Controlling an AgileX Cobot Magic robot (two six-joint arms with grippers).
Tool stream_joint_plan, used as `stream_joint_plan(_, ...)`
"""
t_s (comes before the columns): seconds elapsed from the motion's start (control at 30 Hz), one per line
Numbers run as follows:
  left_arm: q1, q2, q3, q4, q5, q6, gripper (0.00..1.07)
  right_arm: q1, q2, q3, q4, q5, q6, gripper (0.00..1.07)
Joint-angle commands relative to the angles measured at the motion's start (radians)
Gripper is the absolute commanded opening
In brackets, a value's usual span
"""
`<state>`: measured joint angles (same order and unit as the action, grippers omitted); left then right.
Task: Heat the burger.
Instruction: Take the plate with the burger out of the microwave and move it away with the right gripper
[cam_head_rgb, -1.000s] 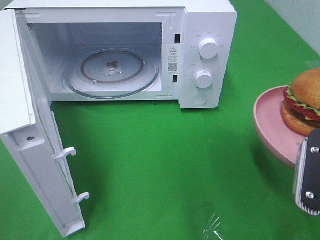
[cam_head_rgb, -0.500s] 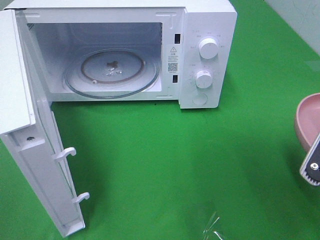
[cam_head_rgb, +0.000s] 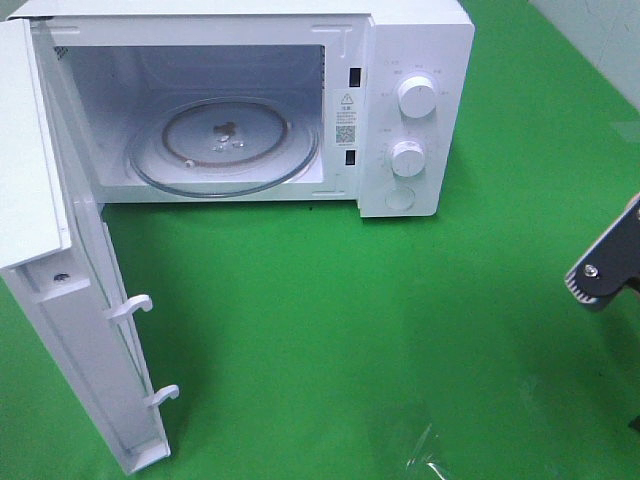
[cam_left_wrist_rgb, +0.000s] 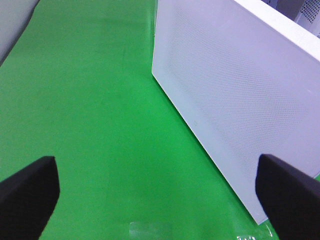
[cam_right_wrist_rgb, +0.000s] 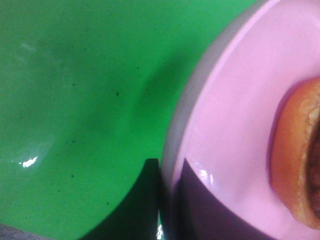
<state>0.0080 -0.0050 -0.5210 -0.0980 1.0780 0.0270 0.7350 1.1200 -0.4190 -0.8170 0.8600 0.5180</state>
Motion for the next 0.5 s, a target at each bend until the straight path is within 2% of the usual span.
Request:
stream_joint_plan(0.03,0.002,-0.016,0.002,-0.001,-0.009,0.001,1.0,-0.001,0.073,-0.041,-0.06,0.046,0.078,0.0)
stream_joint_plan(0.5,0.002,-0.016,0.002,-0.001,-0.009,0.001,1.0,-0.001,0.282,-0.118,-0.06,0.061,0.316,0.0)
